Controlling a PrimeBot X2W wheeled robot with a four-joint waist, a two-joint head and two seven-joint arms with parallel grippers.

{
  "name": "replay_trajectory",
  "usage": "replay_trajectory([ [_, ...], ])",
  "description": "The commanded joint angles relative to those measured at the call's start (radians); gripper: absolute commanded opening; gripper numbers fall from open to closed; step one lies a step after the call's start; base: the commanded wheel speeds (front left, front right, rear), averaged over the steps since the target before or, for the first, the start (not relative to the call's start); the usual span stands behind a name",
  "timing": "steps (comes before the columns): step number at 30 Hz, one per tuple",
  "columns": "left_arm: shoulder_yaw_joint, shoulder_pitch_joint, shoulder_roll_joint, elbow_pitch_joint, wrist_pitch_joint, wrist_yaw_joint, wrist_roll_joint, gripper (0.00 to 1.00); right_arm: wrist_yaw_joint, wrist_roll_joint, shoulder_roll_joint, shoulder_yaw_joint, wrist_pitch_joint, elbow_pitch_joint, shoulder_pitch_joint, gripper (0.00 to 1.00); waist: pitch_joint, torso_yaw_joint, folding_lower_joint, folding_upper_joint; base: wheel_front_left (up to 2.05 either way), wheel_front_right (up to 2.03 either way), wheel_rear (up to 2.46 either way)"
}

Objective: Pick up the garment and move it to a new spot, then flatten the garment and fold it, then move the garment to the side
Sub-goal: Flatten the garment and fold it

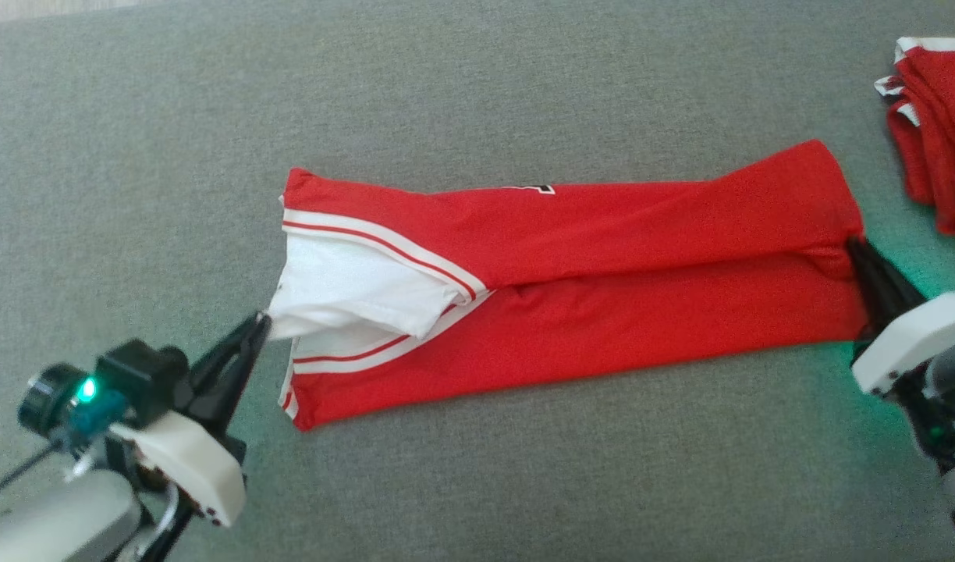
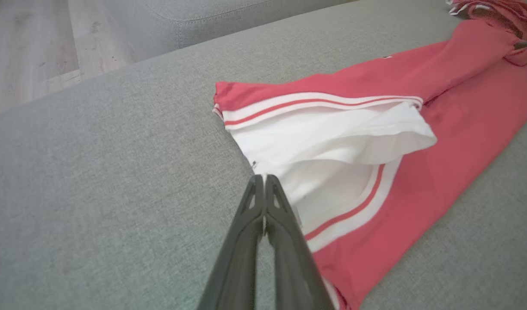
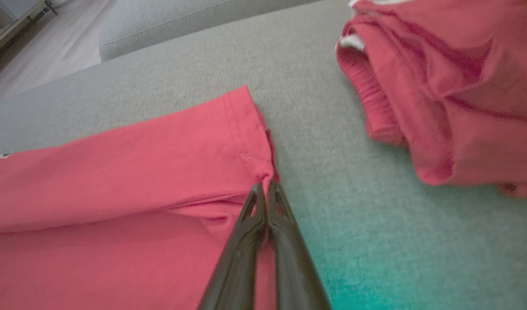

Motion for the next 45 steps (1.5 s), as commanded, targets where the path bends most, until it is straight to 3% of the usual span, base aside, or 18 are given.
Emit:
replay_trajectory([
  [1,0.033,0.006,0.016,0.014,-0.032,0.011,-0.001,0.00,-0.001,-0.026,0.002,-0.021,0.010,-0.043,0.038,0.03,0.001,-0.001,0.0000,-0.0001,0.00,0.00,0.00],
  [2,0.033,0.014,0.001,0.032,-0.049,0.015,-0.001,0.13,-0.001,-0.035,0.016,-0.037,0.011,-0.054,0.047,0.27,0.001,-0.001,0.0000,-0.0001,0.00,0.00,0.00],
  [3,0.035,0.023,-0.016,0.051,-0.068,0.021,-0.003,0.40,-0.001,-0.044,0.029,-0.053,0.011,-0.063,0.057,0.84,-0.001,-0.001,0.0000,-0.0001,0.00,0.00,0.00],
  [4,0.039,0.030,-0.035,0.071,-0.092,0.030,-0.002,0.78,-0.001,-0.052,0.043,-0.073,0.006,-0.074,0.067,1.00,-0.003,0.000,0.0000,-0.0001,0.00,0.00,0.00],
  [5,0.048,0.038,-0.057,0.092,-0.116,0.042,-0.004,1.00,-0.001,-0.058,0.058,-0.095,-0.002,-0.084,0.079,1.00,-0.006,0.002,0.0000,-0.0001,0.00,0.00,0.00],
  [8,0.076,0.054,-0.107,0.131,-0.157,0.070,-0.008,1.00,-0.001,-0.062,0.088,-0.133,-0.022,-0.114,0.110,1.00,-0.014,0.009,0.0000,-0.0001,0.00,0.00,0.00],
  [12,0.181,0.100,-0.218,0.178,-0.187,0.129,0.030,1.00,-0.001,-0.059,0.141,-0.200,-0.069,-0.176,0.184,1.00,-0.042,0.025,0.0000,-0.0001,0.00,0.00,0.00],
  [18,0.438,0.243,-0.400,0.135,-0.188,0.185,0.263,1.00,-0.001,-0.062,0.216,-0.303,-0.106,-0.195,0.231,1.00,-0.082,0.066,0.0000,-0.0001,0.00,0.00,0.00],
  [21,0.526,0.312,-0.486,0.106,-0.189,0.181,0.386,1.00,-0.001,-0.074,0.248,-0.370,-0.107,-0.166,0.209,1.00,-0.093,0.098,0.0000,-0.0001,0.00,0.00,0.00],
  [25,0.593,0.384,-0.582,0.084,-0.189,0.143,0.510,1.00,-0.001,-0.095,0.272,-0.454,-0.086,-0.088,0.171,1.00,-0.100,0.143,0.0000,-0.0001,0.00,0.00,0.00],
  [31,0.666,0.453,-0.669,0.081,-0.189,0.067,0.618,1.00,-0.001,-0.125,0.291,-0.526,-0.028,0.044,0.118,1.00,-0.098,0.181,0.0000,-0.0001,0.00,0.00,0.00],
  [32,0.676,0.460,-0.679,0.084,-0.189,0.054,0.631,1.00,-0.001,-0.127,0.294,-0.531,-0.018,0.063,0.112,0.95,-0.098,0.185,0.0000,-0.0001,0.00,0.00,0.00],
  [34,0.694,0.470,-0.696,0.091,-0.189,0.029,0.654,1.00,-0.001,-0.126,0.305,-0.532,0.011,0.098,0.104,0.45,-0.101,0.191,0.0000,-0.0001,0.00,0.00,0.00],
  [36,0.717,0.480,-0.711,0.097,-0.189,0.009,0.673,1.00,-0.001,-0.120,0.317,-0.521,0.034,0.115,0.102,0.20,-0.105,0.191,0.0000,-0.0001,0.00,0.00,0.00],
  [37,0.729,0.486,-0.718,0.099,-0.189,0.001,0.680,1.00,-0.001,-0.117,0.321,-0.513,0.038,0.116,0.103,0.00,-0.107,0.189,0.0000,-0.0001,0.00,0.00,0.00],
  [45,0.818,0.524,-0.755,0.101,-0.189,-0.056,0.729,1.00,-0.001,-0.112,0.293,-0.477,-0.027,0.066,0.116,0.00,-0.119,0.123,0.0000,-0.0001,0.00,0.00,0.00],
])
